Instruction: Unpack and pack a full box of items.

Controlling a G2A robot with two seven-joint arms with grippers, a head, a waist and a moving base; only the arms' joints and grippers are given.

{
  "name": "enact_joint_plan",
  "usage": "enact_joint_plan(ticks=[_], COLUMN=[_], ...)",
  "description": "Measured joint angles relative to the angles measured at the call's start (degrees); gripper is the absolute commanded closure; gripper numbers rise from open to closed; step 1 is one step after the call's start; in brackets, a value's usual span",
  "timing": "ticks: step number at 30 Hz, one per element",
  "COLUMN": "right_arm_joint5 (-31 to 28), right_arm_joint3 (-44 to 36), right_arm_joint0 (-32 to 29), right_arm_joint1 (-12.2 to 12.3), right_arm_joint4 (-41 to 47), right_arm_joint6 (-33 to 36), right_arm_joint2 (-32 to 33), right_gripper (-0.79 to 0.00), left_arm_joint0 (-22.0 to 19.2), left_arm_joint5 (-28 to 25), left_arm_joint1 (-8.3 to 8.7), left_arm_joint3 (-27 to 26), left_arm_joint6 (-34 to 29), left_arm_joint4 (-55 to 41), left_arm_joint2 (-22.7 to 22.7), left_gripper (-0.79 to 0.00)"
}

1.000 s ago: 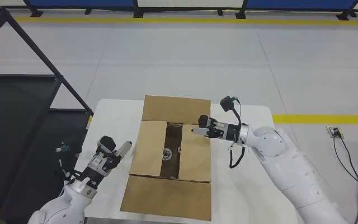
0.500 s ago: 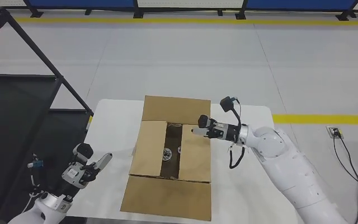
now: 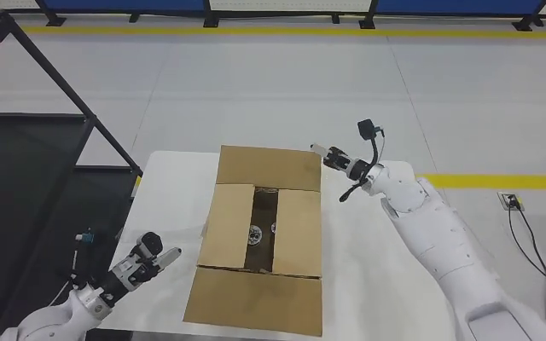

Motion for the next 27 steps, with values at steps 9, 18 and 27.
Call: enact_joint_plan(ticks=[9, 18, 27], right_arm_joint5=[-3.9, -5.8, -10.4], right_arm_joint3=[14.4, 16.1, 17.7], right_arm_joint0=[5.4, 6.2, 7.3], right_arm_joint1=[-4.8, -5.7, -6.9], right_arm_joint4=[8.4, 12.3, 18.2], right_arm_joint6=[12.2, 17.5, 24.3], right_arm_joint2=[-1.7, -1.2, 0.4], right_gripper=[-0.785, -0.785, -0.785], left_arm_joint0=[1.0, 0.8, 0.6], left_arm_joint5=[-7.1, -8.9, -6.7], left_arm_joint1=[1.78, 2.25, 5.27], left_arm_joint3=[6.6, 7.3, 3.3], left_arm_joint6=[-12.7, -15.8, -20.0], left_arm_joint4=[-8.7, -9.7, -3.6], left_arm_joint2=[0.8, 1.9, 9.3], left_gripper=[-0.785, -0.785, -0.785])
